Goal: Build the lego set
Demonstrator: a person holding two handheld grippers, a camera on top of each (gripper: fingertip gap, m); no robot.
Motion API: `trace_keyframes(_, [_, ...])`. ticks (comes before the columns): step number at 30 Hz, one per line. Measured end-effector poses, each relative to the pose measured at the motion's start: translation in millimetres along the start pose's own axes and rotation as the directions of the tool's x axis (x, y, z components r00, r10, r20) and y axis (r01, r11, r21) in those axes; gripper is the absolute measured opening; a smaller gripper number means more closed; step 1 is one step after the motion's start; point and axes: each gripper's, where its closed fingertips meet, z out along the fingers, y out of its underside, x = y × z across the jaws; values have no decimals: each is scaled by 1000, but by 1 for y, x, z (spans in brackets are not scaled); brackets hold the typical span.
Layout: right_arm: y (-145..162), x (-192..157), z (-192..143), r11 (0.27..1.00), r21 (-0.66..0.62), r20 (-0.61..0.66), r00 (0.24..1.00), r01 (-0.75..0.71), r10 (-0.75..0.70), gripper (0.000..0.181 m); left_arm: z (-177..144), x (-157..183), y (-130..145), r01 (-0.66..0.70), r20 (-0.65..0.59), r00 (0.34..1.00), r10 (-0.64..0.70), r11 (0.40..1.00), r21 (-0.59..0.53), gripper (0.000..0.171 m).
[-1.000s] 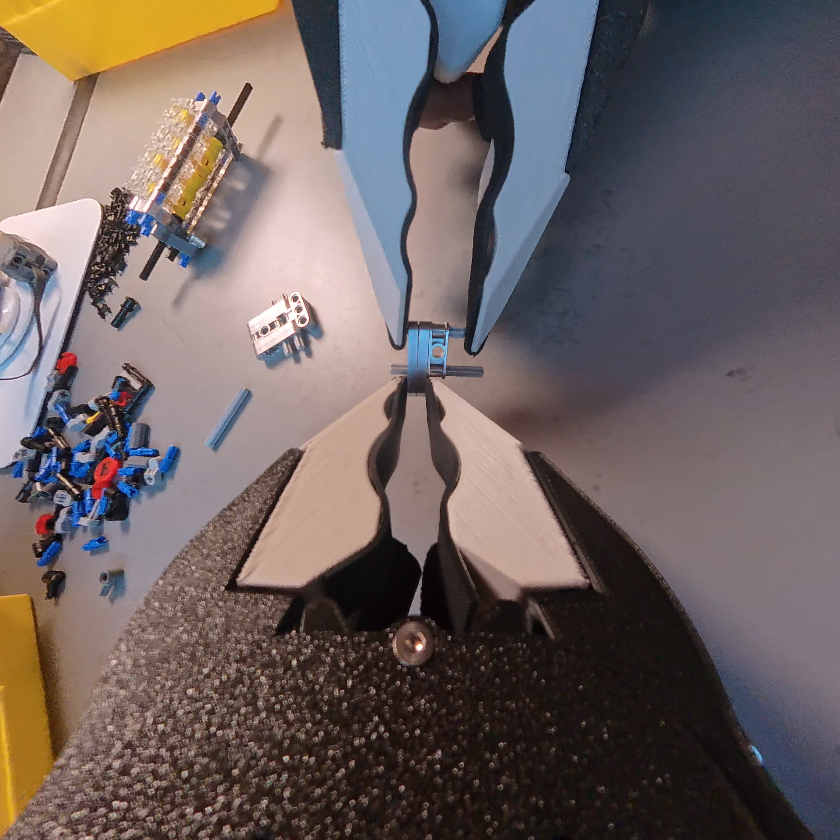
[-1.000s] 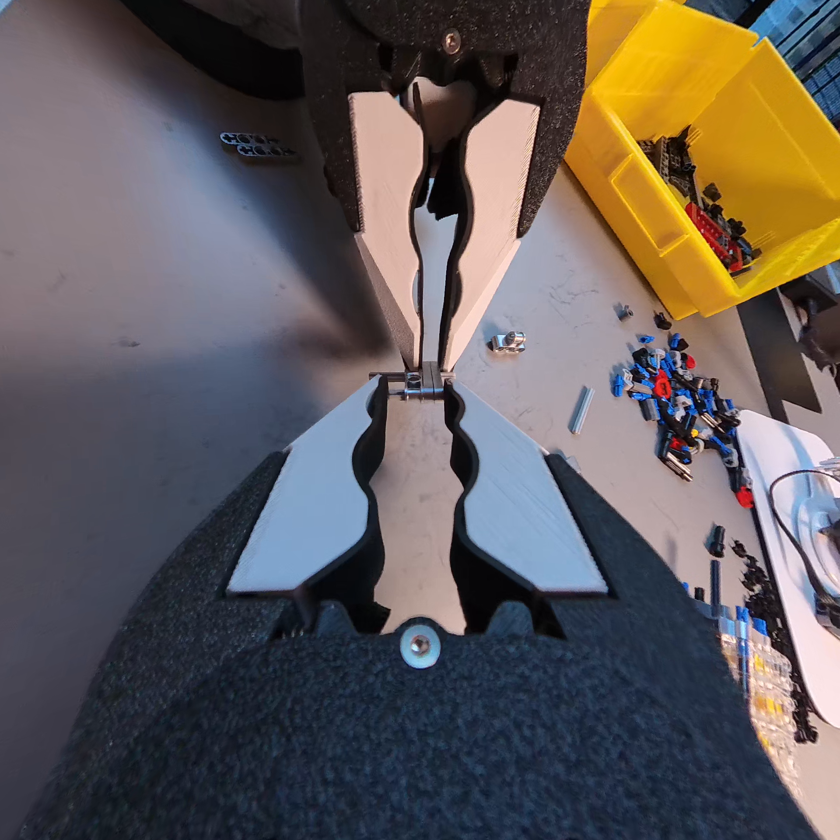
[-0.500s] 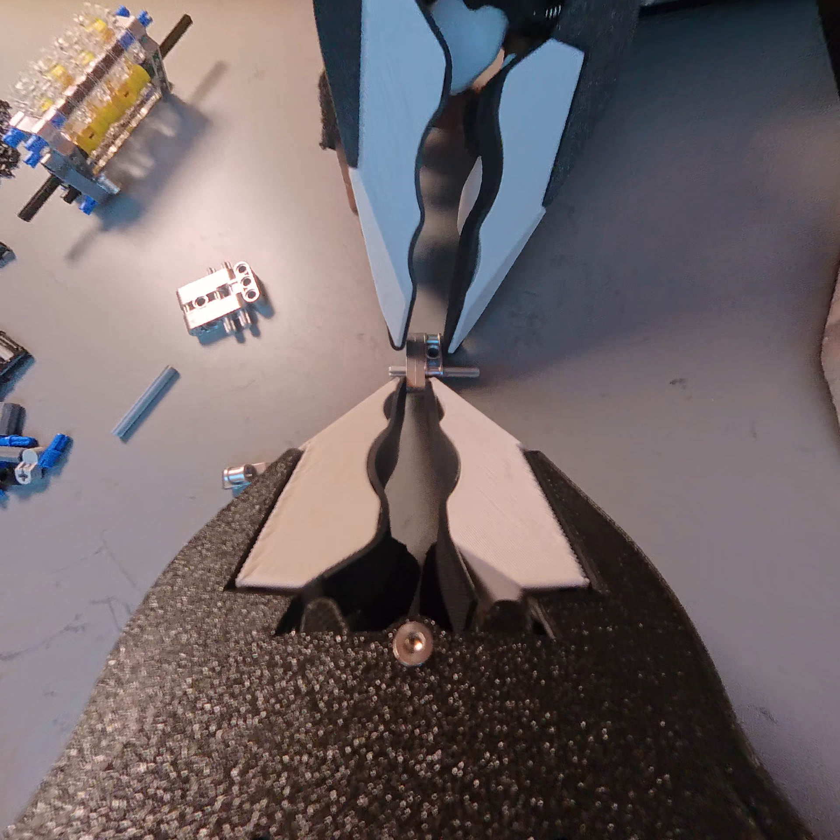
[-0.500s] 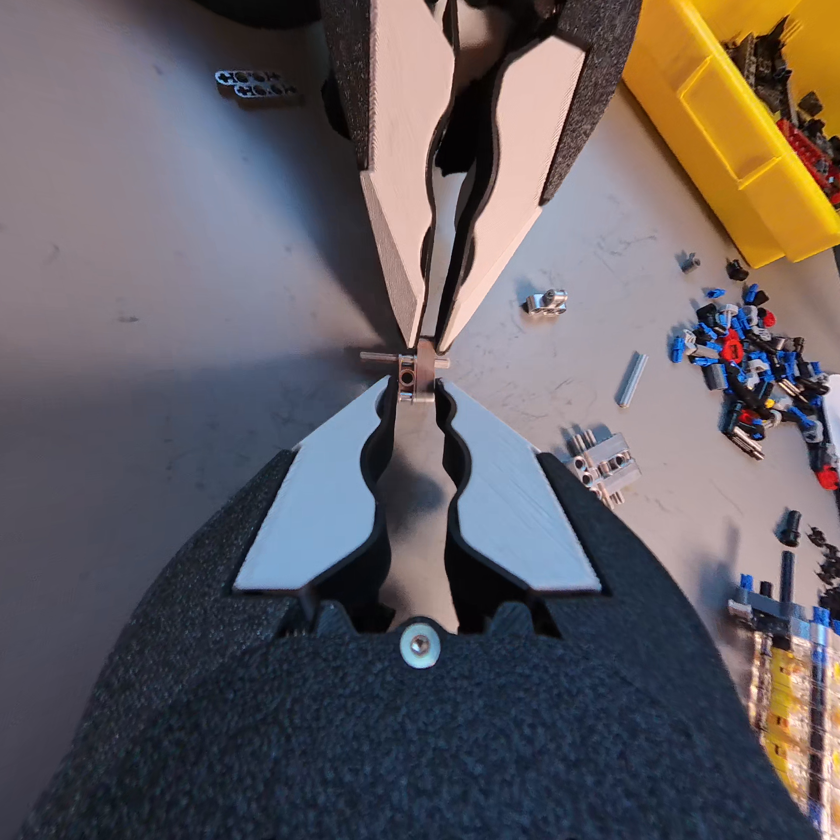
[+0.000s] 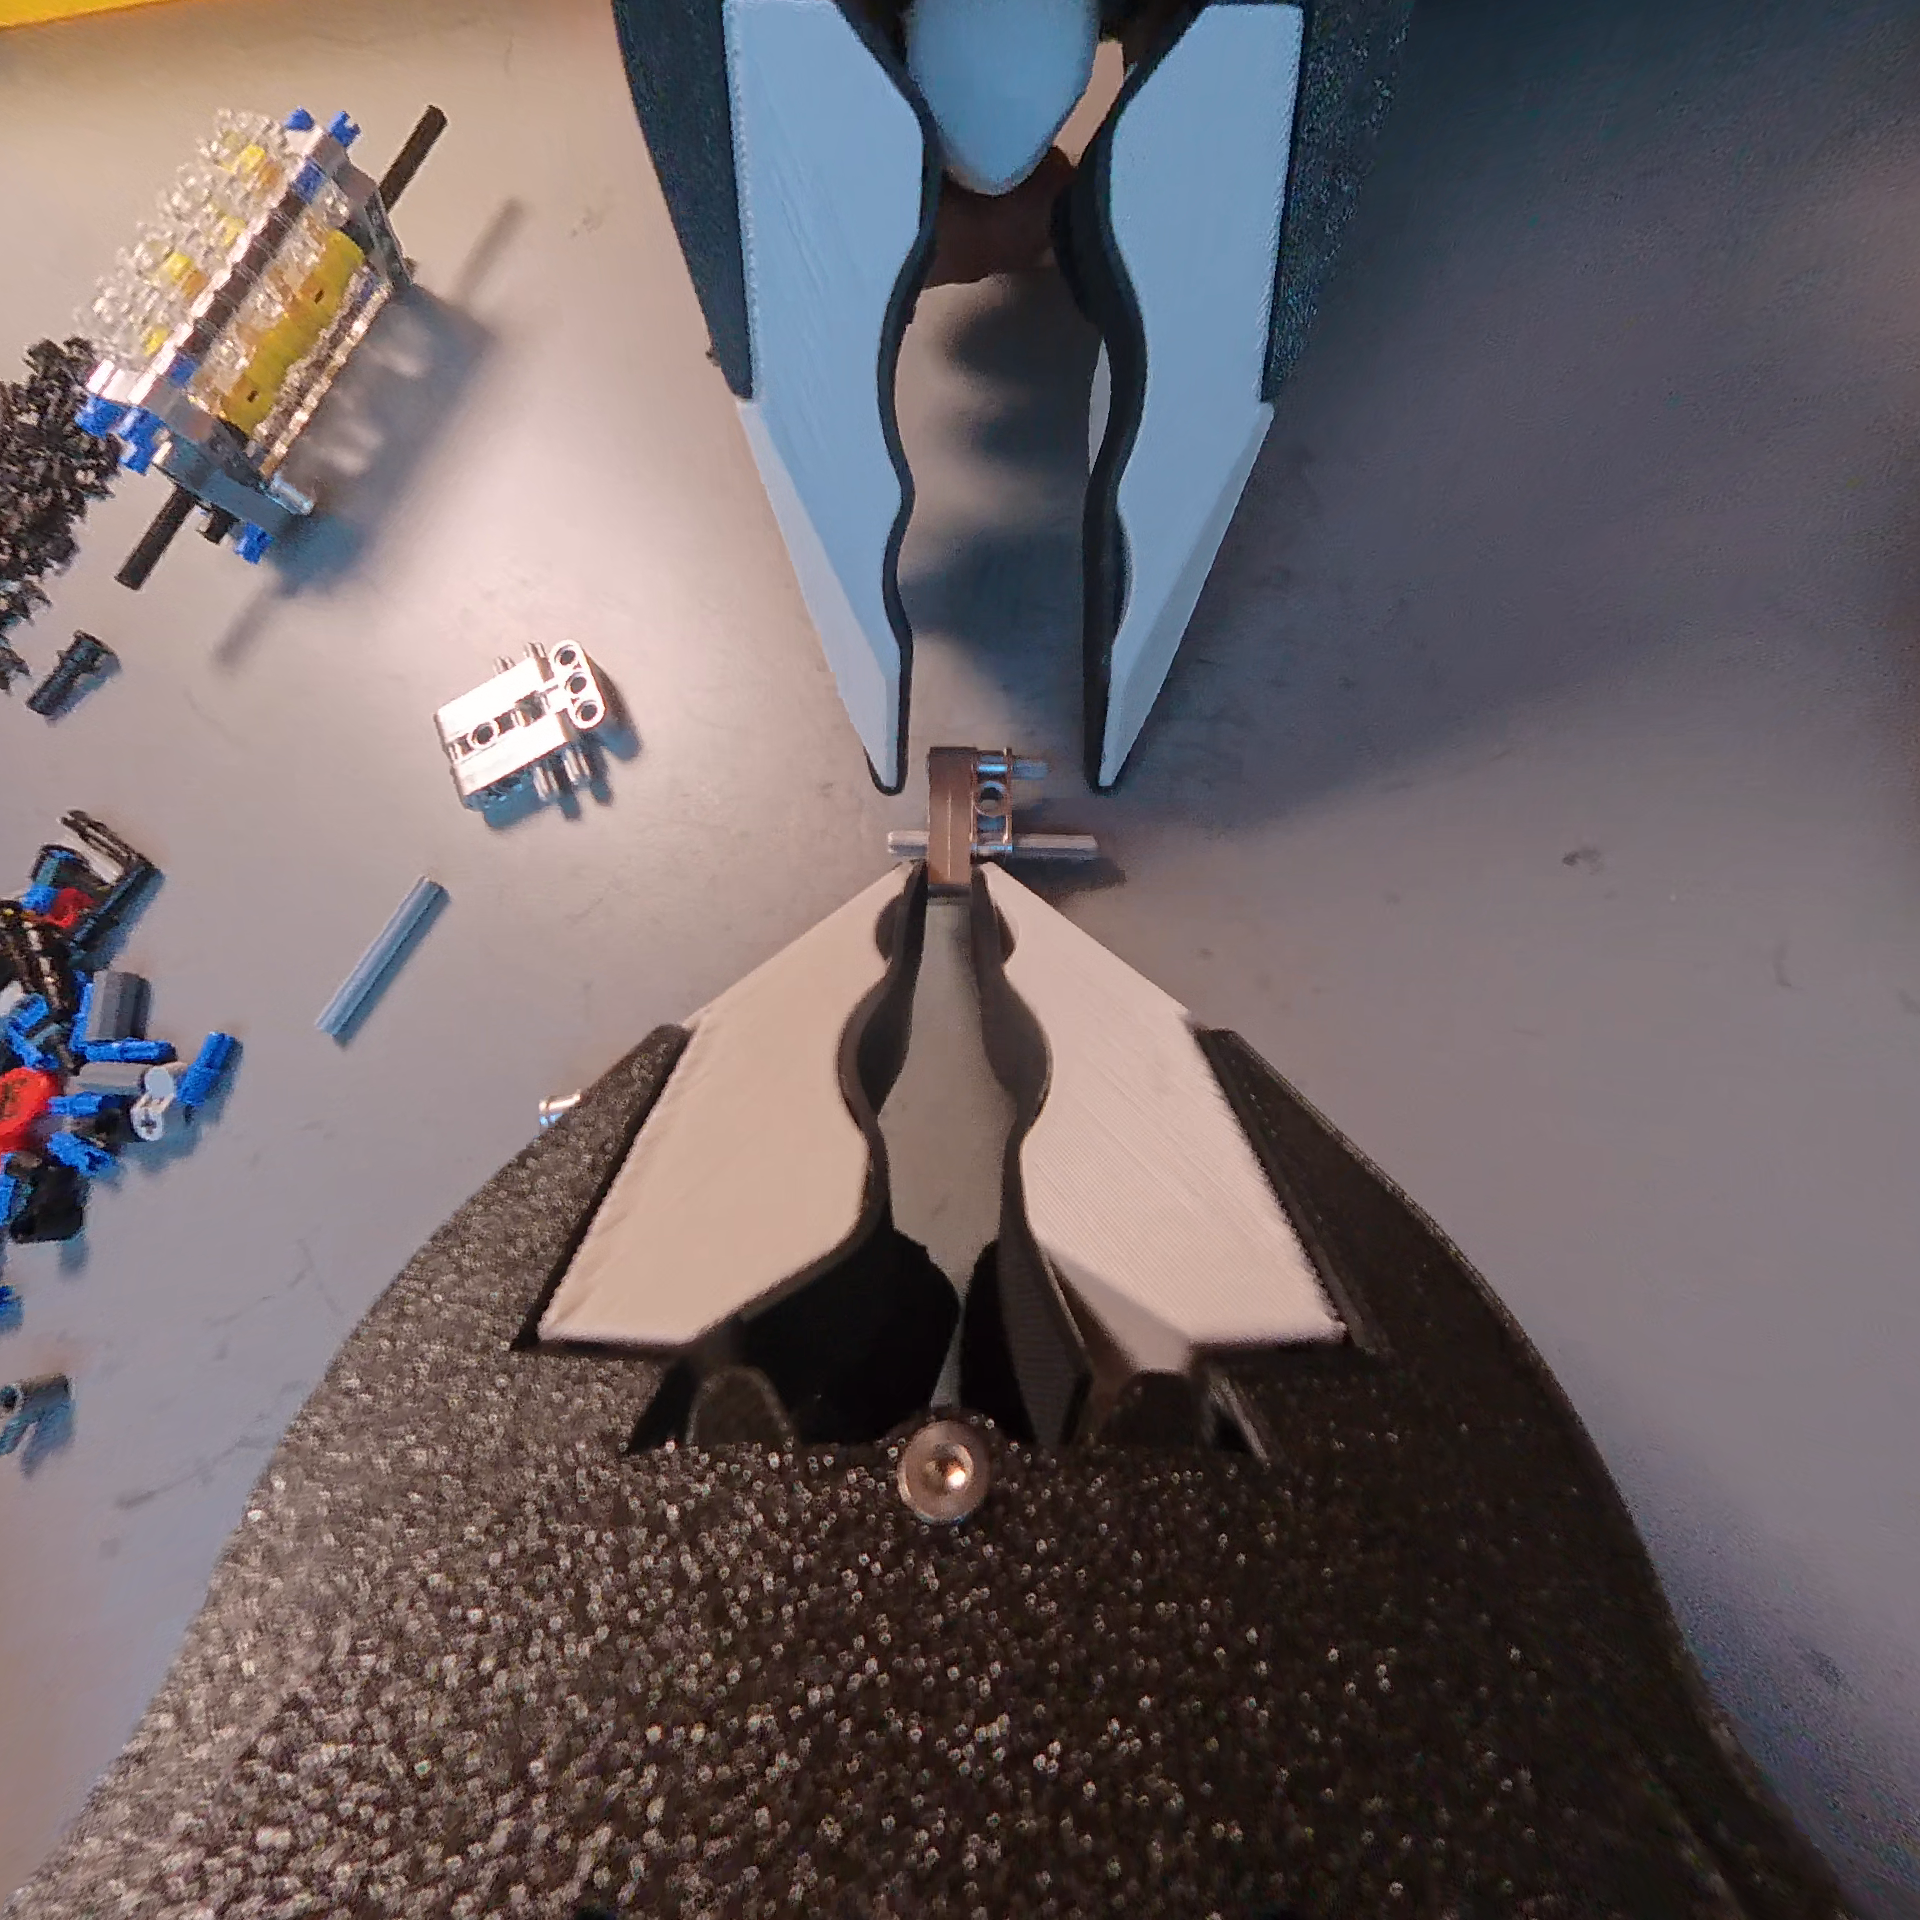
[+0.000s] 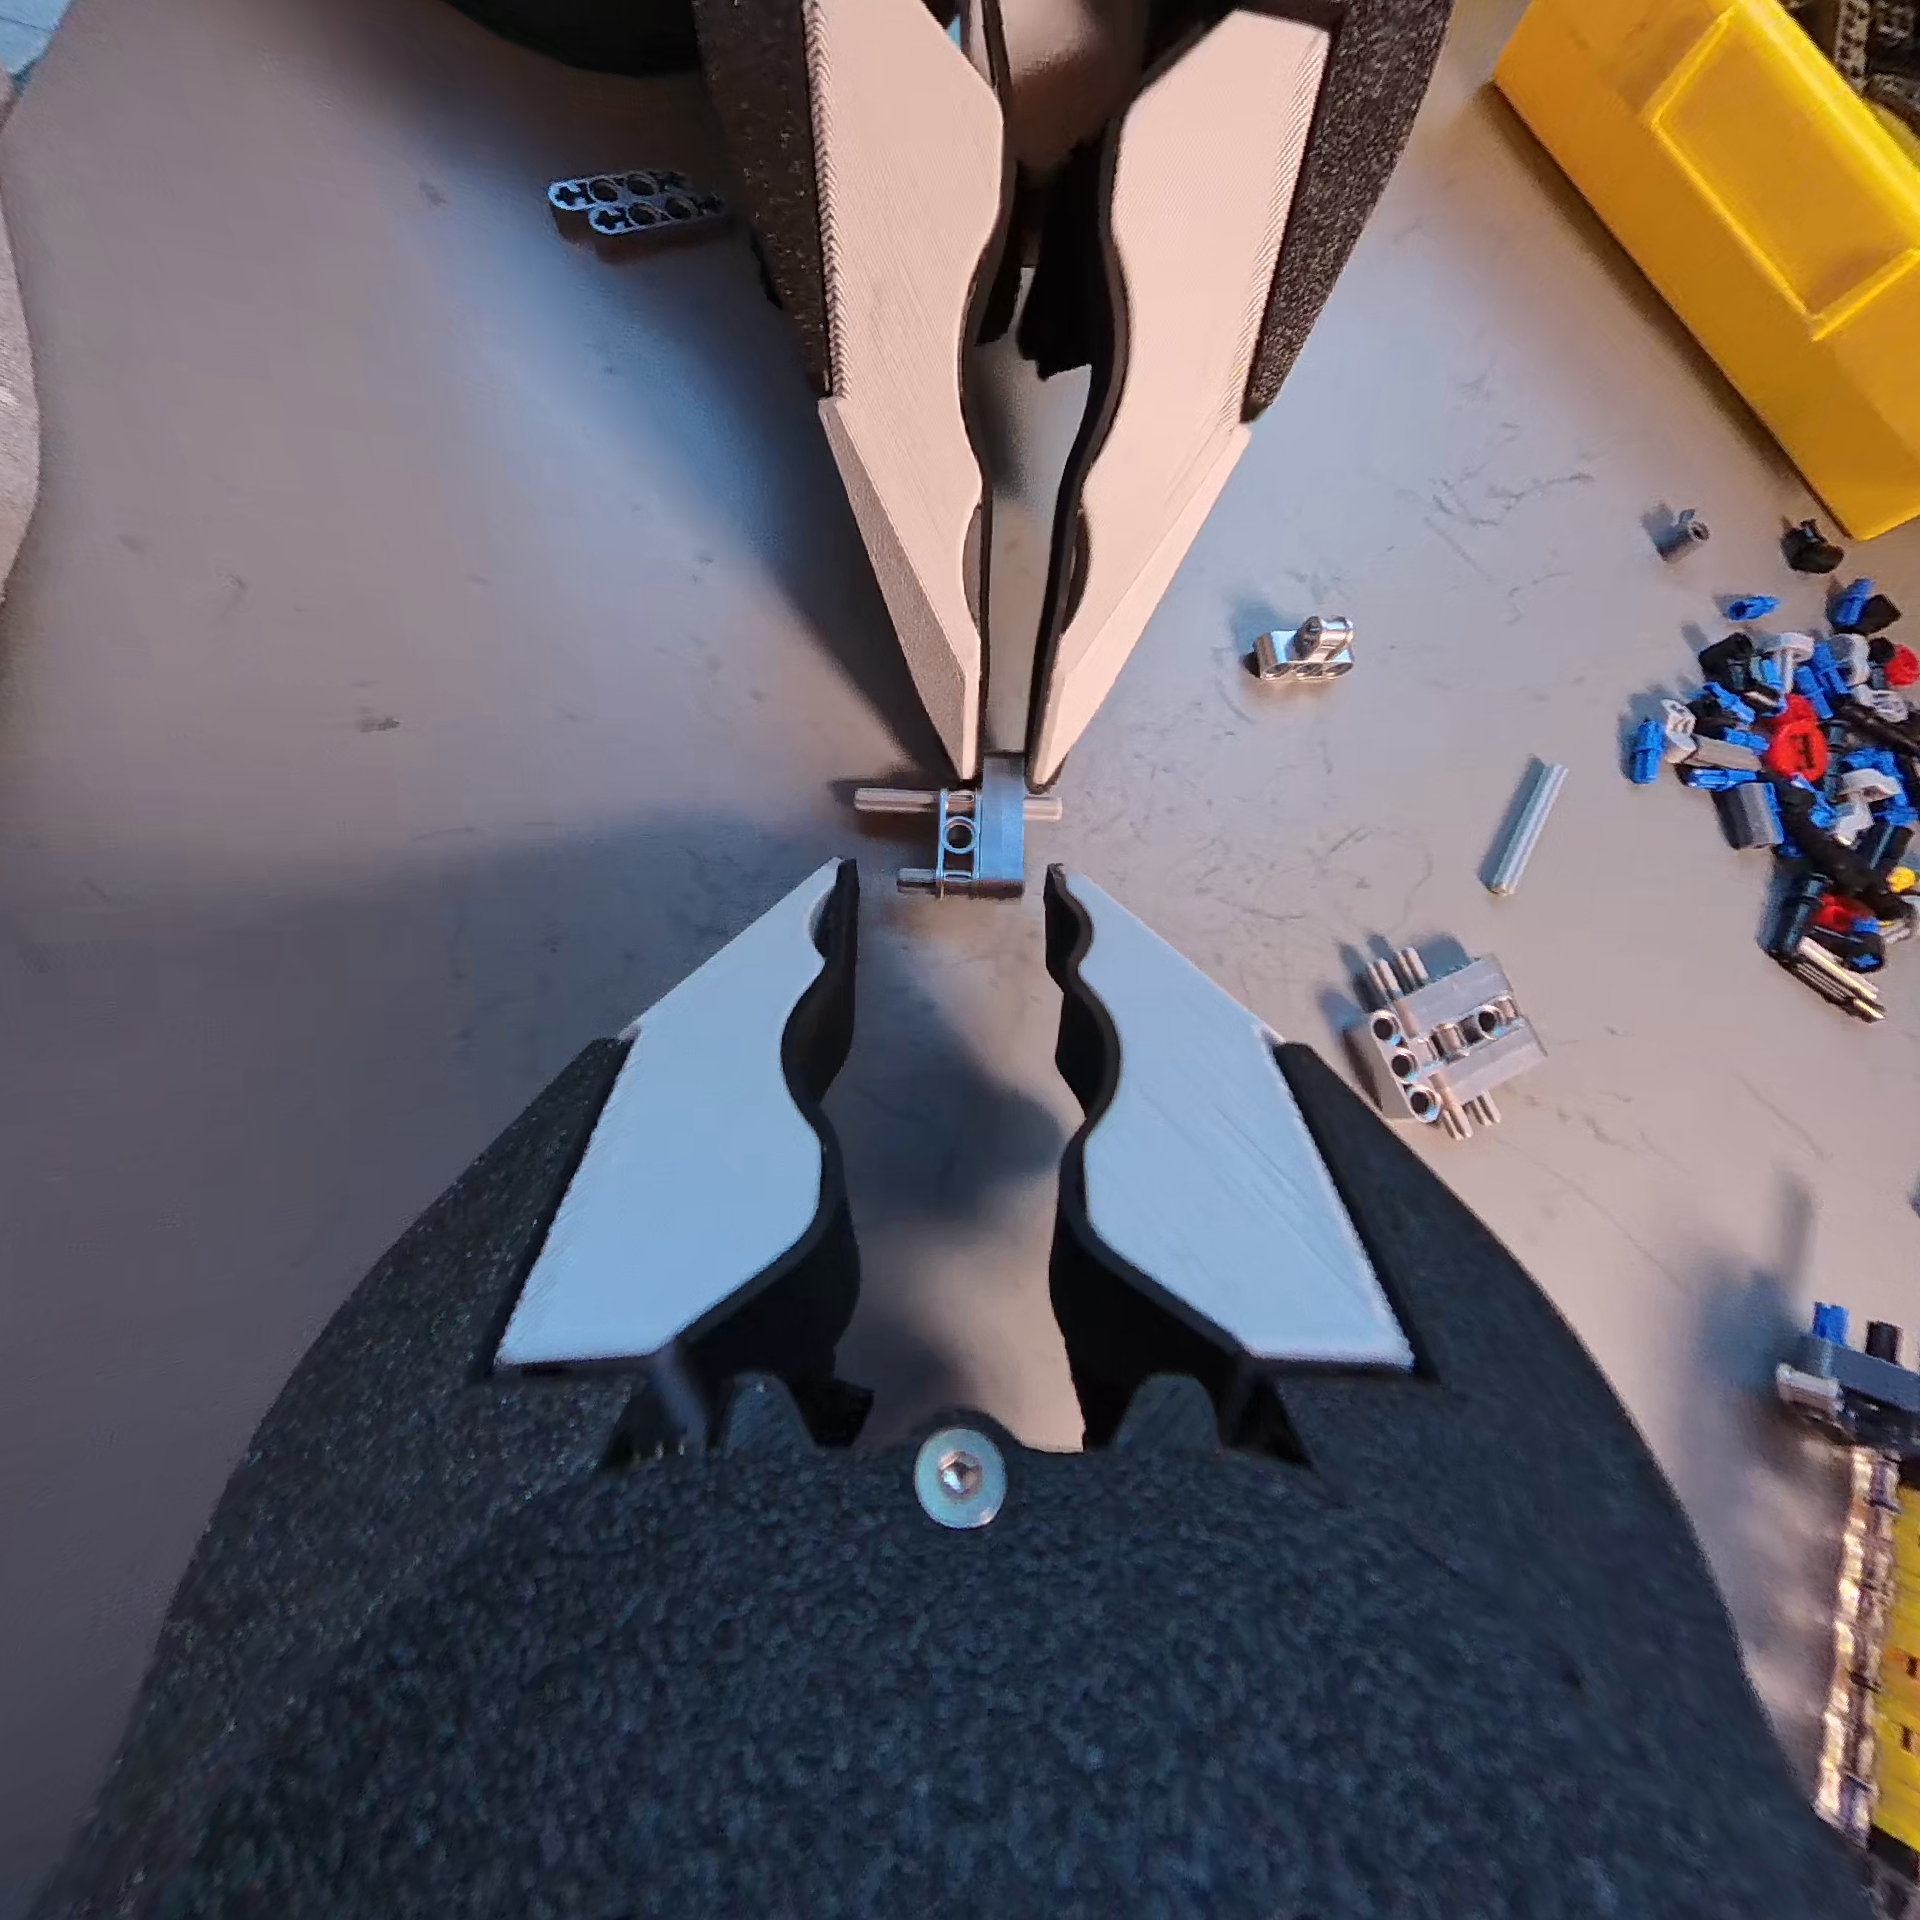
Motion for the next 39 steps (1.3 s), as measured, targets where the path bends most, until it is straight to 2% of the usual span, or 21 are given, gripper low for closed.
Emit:
trace_keyframes(7, [0,1,1,1000,-1,-10,1000,8,-8,30,-1,-2,-2,-40,31,999,40,999,2,6])
trace_keyframes(9, [0,3,1,1000,-6,-31,999,19,-19,22,-1,-2,-3,-25,25,999,25,1000,6,6])
trace_keyframes(22, [0,9,3,1000,-16,-65,998,-10,9,27,1,-8,-2,94,31,995,-95,996,4,5])
trace_keyframes(26, [0,15,5,1000,-26,-106,994,-14,11,23,1,-10,-2,130,32,991,-130,991,9,5])
trace_keyframes(31, [0,18,5,999,-34,-124,992,-34,30,20,3,-11,3,51,80,996,-47,998,-47,5])
trace_keyframes(39, [0,17,7,995,-95,-151,988,-35,20,15,1,-10,-2,-1,119,993,9,998,-66,5])
